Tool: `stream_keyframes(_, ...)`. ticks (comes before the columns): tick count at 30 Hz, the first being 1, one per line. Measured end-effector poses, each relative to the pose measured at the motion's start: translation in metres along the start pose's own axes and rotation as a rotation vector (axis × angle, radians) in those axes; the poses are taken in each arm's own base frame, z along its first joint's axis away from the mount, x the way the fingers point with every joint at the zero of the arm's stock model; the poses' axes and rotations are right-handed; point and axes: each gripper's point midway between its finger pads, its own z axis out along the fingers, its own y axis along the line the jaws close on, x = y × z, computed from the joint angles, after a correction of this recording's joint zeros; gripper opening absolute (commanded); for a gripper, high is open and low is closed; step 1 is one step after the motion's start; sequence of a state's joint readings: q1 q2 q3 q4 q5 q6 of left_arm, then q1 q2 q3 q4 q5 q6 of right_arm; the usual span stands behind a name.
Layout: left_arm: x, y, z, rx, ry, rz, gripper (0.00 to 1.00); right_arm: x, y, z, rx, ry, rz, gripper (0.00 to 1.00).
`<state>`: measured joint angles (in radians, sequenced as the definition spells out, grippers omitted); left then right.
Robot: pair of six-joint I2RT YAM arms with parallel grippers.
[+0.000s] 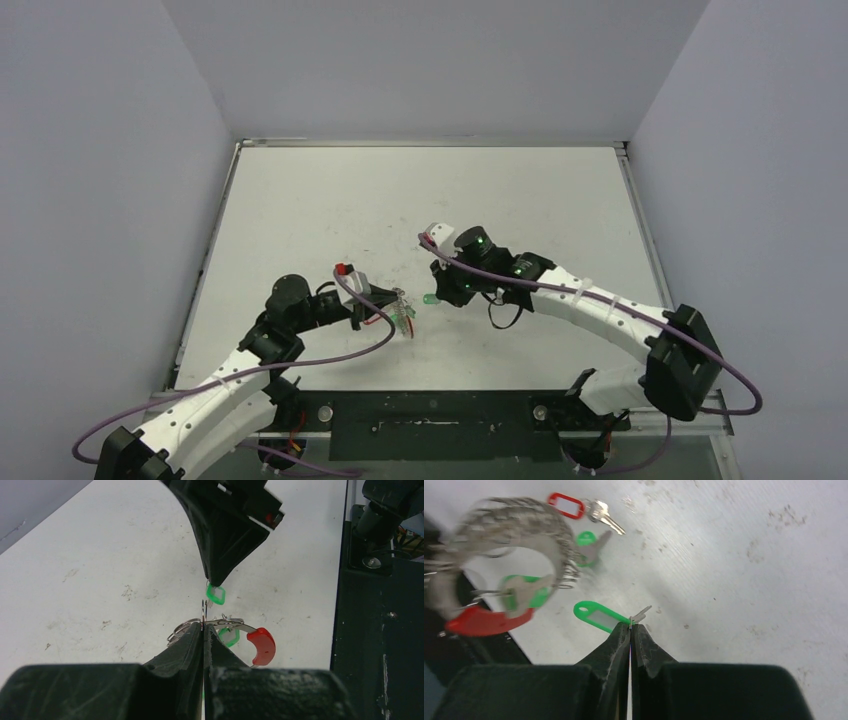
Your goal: Put the keys on the keyring
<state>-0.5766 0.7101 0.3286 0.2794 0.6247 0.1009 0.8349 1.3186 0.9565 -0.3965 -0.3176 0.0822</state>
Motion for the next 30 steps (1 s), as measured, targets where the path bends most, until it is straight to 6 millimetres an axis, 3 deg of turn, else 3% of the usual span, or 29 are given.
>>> stream_keyframes(7, -0.003, 0.001, -0.003, -0.019, -0.012, 0.019, 0.00, 0.067, -0.057, 0.033, 0.289, 0.290, 0.089, 0.00)
stream_keyframes(10, -0.003, 0.001, -0.004, -0.022, -0.012, 0.021, 0.00, 0.084, -0.072, 0.042, 0.377, 0.375, 0.117, 0.00)
stream_keyframes(11, -0.003, 0.001, -0.004, -0.023, -0.012, 0.022, 0.00, 0.087, -0.075, 0.044, 0.399, 0.393, 0.125, 0.05)
stream_keyframes(16, -0.004, 0.001, -0.005, -0.030, -0.015, 0.027, 0.00, 0.089, -0.084, 0.047, 0.463, 0.403, 0.158, 0.39)
stream_keyframes(17, -0.005, 0.001, -0.006, -0.032, -0.016, 0.029, 0.00, 0.088, -0.085, 0.047, 0.472, 0.395, 0.164, 0.41)
stream_keyframes(21, -0.005, 0.001, -0.007, -0.037, -0.015, 0.029, 0.00, 0.078, -0.087, 0.040, 0.495, 0.354, 0.177, 0.44)
stream_keyframes(26, -0.002, 0.001, -0.007, -0.039, -0.009, 0.025, 0.00, 0.061, -0.086, 0.025, 0.493, 0.267, 0.216, 0.35)
stream_keyframes(30, 0.003, 0.001, -0.007, -0.037, 0.002, 0.018, 0.00, 0.062, -0.088, 0.024, 0.478, 0.244, 0.256, 0.33)
